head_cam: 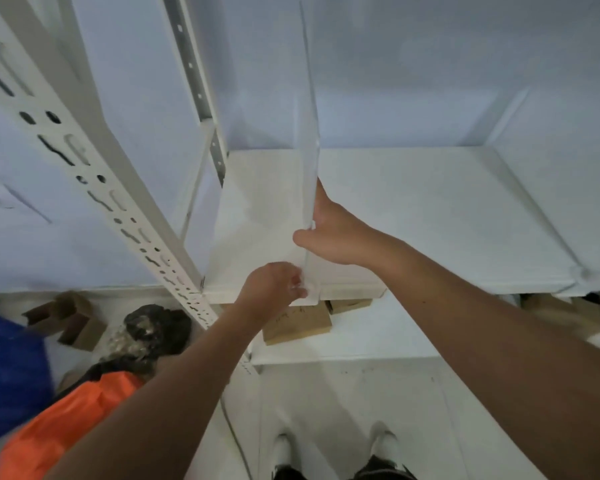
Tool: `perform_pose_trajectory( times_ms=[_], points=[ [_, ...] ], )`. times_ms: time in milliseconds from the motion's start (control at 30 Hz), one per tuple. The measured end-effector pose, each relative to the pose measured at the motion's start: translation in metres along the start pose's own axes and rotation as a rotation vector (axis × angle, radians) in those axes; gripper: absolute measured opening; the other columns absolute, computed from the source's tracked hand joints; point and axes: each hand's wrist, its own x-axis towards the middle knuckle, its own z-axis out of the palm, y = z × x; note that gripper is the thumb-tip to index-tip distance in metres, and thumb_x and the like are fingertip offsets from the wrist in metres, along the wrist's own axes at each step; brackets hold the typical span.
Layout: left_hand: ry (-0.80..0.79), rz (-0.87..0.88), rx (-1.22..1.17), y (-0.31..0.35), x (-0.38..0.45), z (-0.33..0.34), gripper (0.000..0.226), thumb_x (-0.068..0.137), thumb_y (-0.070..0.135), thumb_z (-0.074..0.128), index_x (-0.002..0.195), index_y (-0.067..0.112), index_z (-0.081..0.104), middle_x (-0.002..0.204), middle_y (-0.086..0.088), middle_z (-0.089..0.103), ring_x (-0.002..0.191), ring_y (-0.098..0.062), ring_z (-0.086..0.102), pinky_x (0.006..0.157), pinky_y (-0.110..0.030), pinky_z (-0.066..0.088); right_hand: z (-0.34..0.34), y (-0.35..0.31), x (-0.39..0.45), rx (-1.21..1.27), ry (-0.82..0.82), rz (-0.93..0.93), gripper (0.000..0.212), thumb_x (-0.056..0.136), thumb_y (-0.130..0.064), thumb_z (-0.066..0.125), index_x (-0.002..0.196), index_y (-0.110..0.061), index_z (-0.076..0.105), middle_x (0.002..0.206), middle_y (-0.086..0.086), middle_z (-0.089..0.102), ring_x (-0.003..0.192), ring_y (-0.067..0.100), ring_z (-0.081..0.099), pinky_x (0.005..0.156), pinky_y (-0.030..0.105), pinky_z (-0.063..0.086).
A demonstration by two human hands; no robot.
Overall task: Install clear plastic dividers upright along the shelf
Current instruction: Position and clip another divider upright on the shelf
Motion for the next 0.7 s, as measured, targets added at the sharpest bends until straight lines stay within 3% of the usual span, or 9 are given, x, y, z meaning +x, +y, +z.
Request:
perform_pose_trajectory(
  times_ms=[100,200,333,400,500,700],
  points=[
    [0.007,-0.007,0.033,0.004,0.001,0.002,0.023,0.085,0.031,0.065,0.094,0.010,0.069,0.090,-0.007,0.072,0.085,-0.026,0.065,0.077,-0.033,0.048,-0.007,-0.001,-0.001,0.002,-0.019,0.028,0.090,0.087,-0.016,0.047,0.149,-0.037,-0.015,0.133,0.024,0.053,0.114,0.041,0.058,0.095,0.052,0.050],
    [0.005,0.001,0.069,0.007,0.001,0.002,0.024,0.084,0.030,0.067,0.092,0.007,0.070,0.088,-0.010,0.074,0.084,-0.028,0.066,0.080,-0.036,0.050,-0.011,0.004,-0.006,0.019,-0.036,0.027,0.087,0.090,-0.013,0.045,0.150,-0.032,-0.015,0.133,0.022,0.052,0.117,0.039,0.056,0.098,0.049,0.049],
    [0.041,-0.023,0.047,0.013,0.001,0.008,0.023,0.082,0.030,0.069,0.088,0.007,0.072,0.085,-0.009,0.074,0.080,-0.028,0.067,0.079,-0.036,0.050,-0.012,0.011,-0.012,0.061,-0.036,-0.009,0.090,0.091,-0.009,0.043,0.148,-0.033,-0.022,0.129,0.013,0.054,0.104,0.039,0.061,0.087,0.043,0.052],
    [0.035,-0.009,0.032,0.025,0.004,0.013,0.023,0.082,0.029,0.070,0.088,0.007,0.072,0.084,-0.009,0.074,0.079,-0.028,0.066,0.077,-0.035,0.050,-0.019,0.019,-0.014,0.067,-0.034,0.003,0.091,0.090,-0.010,0.042,0.147,-0.036,-0.024,0.126,0.018,0.057,0.103,0.041,0.062,0.086,0.047,0.053],
    [0.014,0.033,0.034,0.044,0.012,0.023,0.024,0.082,0.030,0.070,0.090,0.007,0.072,0.085,-0.011,0.074,0.081,-0.029,0.066,0.078,-0.036,0.050,-0.034,0.035,-0.020,0.094,-0.017,0.044,0.087,0.086,-0.014,0.044,0.149,-0.039,-0.011,0.130,0.026,0.053,0.112,0.043,0.058,0.085,0.056,0.055],
    [0.031,0.032,0.036,0.061,0.021,0.039,0.023,0.081,0.030,0.071,0.085,0.007,0.072,0.079,-0.009,0.074,0.075,-0.029,0.066,0.076,-0.037,0.051,-0.051,0.053,-0.028,0.110,-0.009,0.080,0.085,0.085,-0.013,0.044,0.150,-0.036,-0.005,0.125,0.029,0.056,0.107,0.045,0.061,0.080,0.058,0.055]
  ],
)
